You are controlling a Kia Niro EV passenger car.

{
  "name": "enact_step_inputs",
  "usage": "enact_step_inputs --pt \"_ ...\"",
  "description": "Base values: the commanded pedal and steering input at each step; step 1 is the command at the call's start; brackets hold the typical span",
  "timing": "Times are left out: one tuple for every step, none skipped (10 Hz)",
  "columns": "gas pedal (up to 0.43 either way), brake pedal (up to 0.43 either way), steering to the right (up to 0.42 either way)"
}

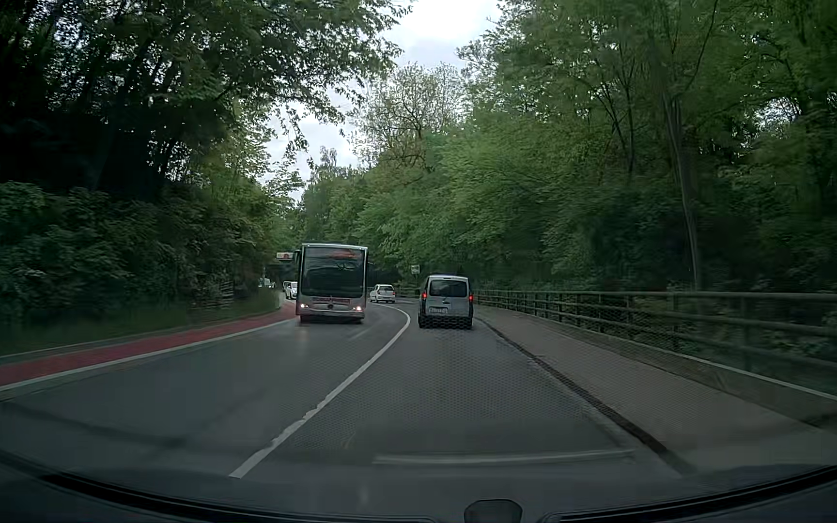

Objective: Follow the waypoints while adhering to traffic rules and regulations

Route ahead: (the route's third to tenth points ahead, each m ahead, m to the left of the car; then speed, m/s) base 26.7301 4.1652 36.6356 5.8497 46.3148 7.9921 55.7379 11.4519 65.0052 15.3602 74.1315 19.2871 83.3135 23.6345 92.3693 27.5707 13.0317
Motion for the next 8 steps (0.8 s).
enact_step_inputs --pt "0.118 0.000 -0.002" --pt "0.098 0.000 -0.001" --pt "0.079 0.000 -0.002" --pt "0.067 0.000 -0.003" --pt "0.059 0.000 -0.004" --pt "0.047 0.000 -0.008" --pt "0.059 0.000 -0.011" --pt "0.067 0.000 -0.011"
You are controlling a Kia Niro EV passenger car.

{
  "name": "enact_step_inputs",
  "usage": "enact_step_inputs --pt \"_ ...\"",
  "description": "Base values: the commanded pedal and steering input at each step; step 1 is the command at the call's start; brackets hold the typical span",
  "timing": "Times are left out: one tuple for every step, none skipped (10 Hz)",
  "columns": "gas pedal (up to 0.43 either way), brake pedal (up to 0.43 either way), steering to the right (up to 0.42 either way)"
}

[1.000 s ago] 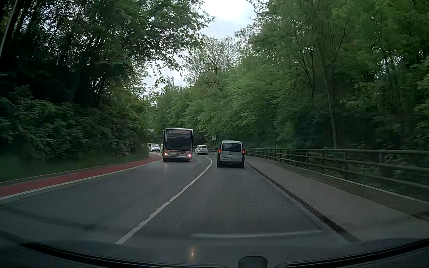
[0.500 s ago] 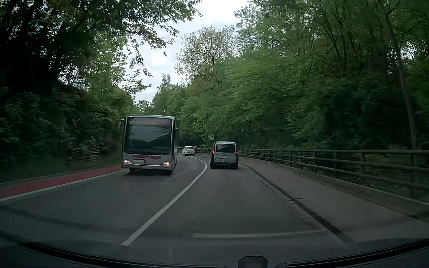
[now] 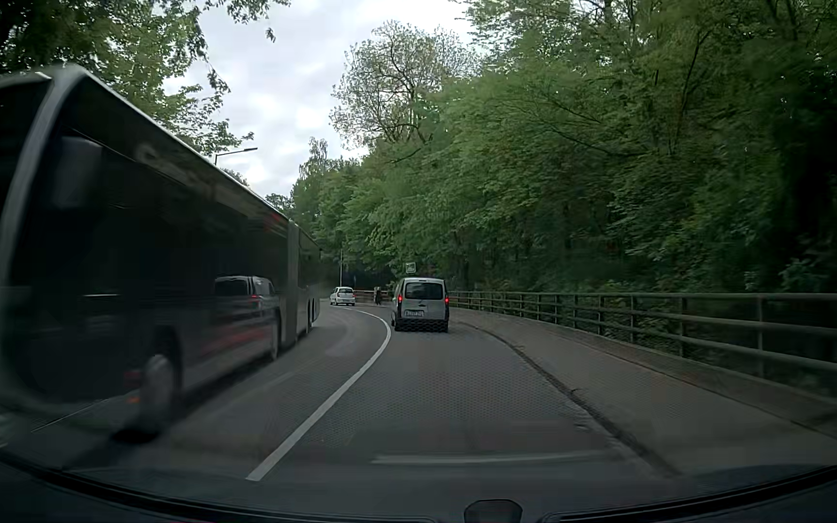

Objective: Follow the waypoints while adhering to traffic rules and regulations

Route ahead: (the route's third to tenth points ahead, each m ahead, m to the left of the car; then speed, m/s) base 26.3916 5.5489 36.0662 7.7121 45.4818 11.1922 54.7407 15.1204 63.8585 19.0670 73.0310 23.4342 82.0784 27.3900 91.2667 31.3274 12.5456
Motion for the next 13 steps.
enact_step_inputs --pt "0.067 0.000 -0.011" --pt "0.087 0.000 -0.011" --pt "0.118 0.000 -0.012" --pt "0.118 0.000 -0.015" --pt "0.118 0.000 -0.019" --pt "0.130 0.000 -0.022" --pt "0.130 0.000 -0.026" --pt "0.130 0.000 -0.030" --pt "0.130 0.000 -0.035" --pt "0.138 0.000 -0.039" --pt "0.150 0.000 -0.041" --pt "0.150 0.000 -0.043" --pt "0.150 0.000 -0.047"
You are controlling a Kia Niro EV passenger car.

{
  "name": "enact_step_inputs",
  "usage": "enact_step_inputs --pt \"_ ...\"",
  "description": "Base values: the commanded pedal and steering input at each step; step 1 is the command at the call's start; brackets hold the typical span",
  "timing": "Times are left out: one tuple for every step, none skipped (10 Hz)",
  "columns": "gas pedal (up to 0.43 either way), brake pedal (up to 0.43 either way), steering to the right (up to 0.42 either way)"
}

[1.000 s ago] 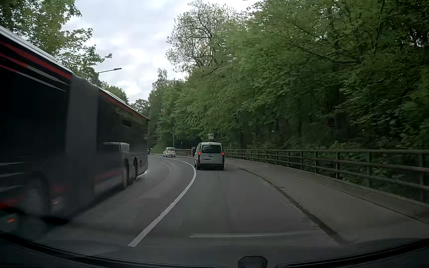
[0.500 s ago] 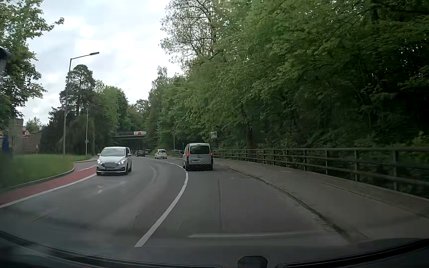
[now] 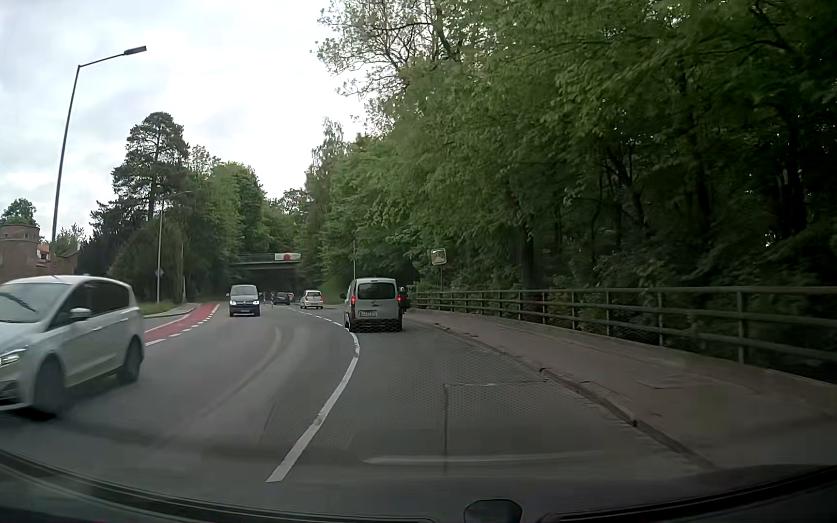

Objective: Follow the waypoints while adhering to traffic rules and regulations

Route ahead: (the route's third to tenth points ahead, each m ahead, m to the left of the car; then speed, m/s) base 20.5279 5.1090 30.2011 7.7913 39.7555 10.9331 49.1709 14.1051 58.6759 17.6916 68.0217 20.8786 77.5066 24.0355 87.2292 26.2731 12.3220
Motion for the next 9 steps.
enact_step_inputs --pt "0.177 0.000 -0.049" --pt "0.177 0.000 -0.051" --pt "0.177 0.000 -0.052" --pt "0.177 0.000 -0.053" --pt "0.177 0.000 -0.053" --pt "0.177 0.000 -0.053" --pt "0.177 0.000 -0.053" --pt "0.177 0.000 -0.053" --pt "0.177 0.000 -0.055"
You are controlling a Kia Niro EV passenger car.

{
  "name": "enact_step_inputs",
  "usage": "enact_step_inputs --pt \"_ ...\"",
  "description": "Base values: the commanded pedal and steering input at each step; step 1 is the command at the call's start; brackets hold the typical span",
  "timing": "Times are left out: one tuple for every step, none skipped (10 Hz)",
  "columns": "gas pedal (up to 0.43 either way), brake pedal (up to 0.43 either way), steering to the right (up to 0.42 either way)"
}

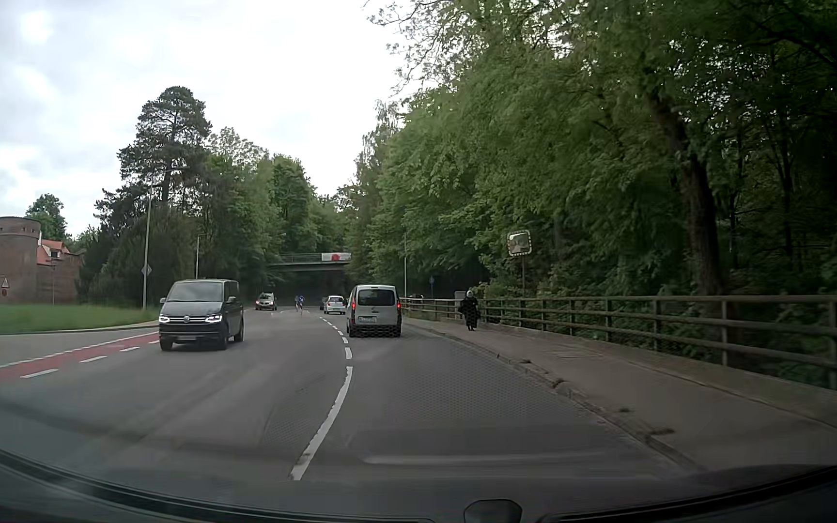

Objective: Follow the waypoints while adhering to traffic rules and regulations

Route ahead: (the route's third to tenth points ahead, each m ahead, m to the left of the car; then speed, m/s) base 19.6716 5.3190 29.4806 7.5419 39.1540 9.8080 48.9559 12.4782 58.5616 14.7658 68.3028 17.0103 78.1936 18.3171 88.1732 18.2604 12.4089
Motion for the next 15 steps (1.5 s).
enact_step_inputs --pt "0.177 0.000 -0.055" --pt "0.177 0.000 -0.054" --pt "0.177 0.000 -0.055" --pt "0.177 0.000 -0.054" --pt "0.177 0.000 -0.054" --pt "0.177 0.000 -0.051" --pt "0.177 0.000 -0.046" --pt "0.189 0.000 -0.044" --pt "0.189 0.000 -0.043" --pt "0.189 0.000 -0.043" --pt "0.189 0.000 -0.041" --pt "0.189 0.000 -0.040" --pt "0.189 0.000 -0.040" --pt "0.189 0.000 -0.038" --pt "0.189 0.000 -0.035"
